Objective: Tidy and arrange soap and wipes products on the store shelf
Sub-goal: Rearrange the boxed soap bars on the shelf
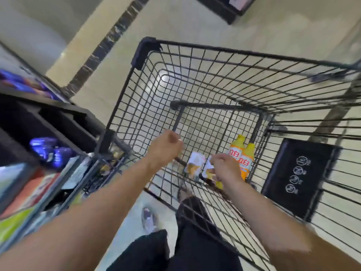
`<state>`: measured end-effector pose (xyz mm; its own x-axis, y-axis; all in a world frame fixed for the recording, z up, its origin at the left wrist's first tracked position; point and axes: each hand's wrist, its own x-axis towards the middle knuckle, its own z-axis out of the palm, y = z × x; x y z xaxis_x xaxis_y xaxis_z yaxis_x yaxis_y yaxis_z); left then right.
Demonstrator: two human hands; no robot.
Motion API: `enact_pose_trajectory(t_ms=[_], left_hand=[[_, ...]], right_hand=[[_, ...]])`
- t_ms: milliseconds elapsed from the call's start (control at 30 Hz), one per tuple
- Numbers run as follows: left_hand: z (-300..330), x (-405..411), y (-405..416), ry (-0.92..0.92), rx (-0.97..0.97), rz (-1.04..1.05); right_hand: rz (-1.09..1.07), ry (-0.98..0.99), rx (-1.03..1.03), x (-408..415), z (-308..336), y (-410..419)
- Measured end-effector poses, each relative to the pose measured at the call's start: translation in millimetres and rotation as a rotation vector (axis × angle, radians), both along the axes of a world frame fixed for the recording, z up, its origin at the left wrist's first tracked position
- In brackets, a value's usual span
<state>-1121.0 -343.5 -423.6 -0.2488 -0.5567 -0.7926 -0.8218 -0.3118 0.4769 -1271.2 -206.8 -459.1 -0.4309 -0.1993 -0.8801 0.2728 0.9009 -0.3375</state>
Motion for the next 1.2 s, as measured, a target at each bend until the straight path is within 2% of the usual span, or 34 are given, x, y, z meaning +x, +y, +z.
enact_pose_trajectory(t_ms=[100,267,467,633,800,933,1067,1200], left_hand=[[70.4,39.9,-21.6,0.114,-0.261,0.122],[191.0,127.0,-1.9,0.299,-0.463,0.263],[293.8,255.1,82.6,0.412,-0.727,0.473],[370.1,389.6,185.5,0.371,-1.011,0.742],[409.5,509.4,290.6,0.275,-1.227,0.925],[425.2,584.3,345.7,0.235,-1.325,1.026],[433.2,635.9,377.9,0.222,-1.370,1.094],[433.7,693.2,391.0,0.164,-1.324,1.105]], right_hand=[[-0.042,-0.044,-0.294,20.1,79.2,-17.9],[0.254,-0.053,-0.685,75.5,205.9,-40.3],[0.683,-0.097,-1.055,189.5,328.9,-46.4],[0.948,-0.250,-1.352,330.3,408.6,-11.1],[1.171,-0.394,-1.478,464.5,444.9,39.2],[1.297,-0.422,-1.532,551.8,466.7,77.0],[1.385,-0.477,-1.512,615.7,476.9,101.7],[1.480,-0.481,-1.485,664.5,482.0,100.5]])
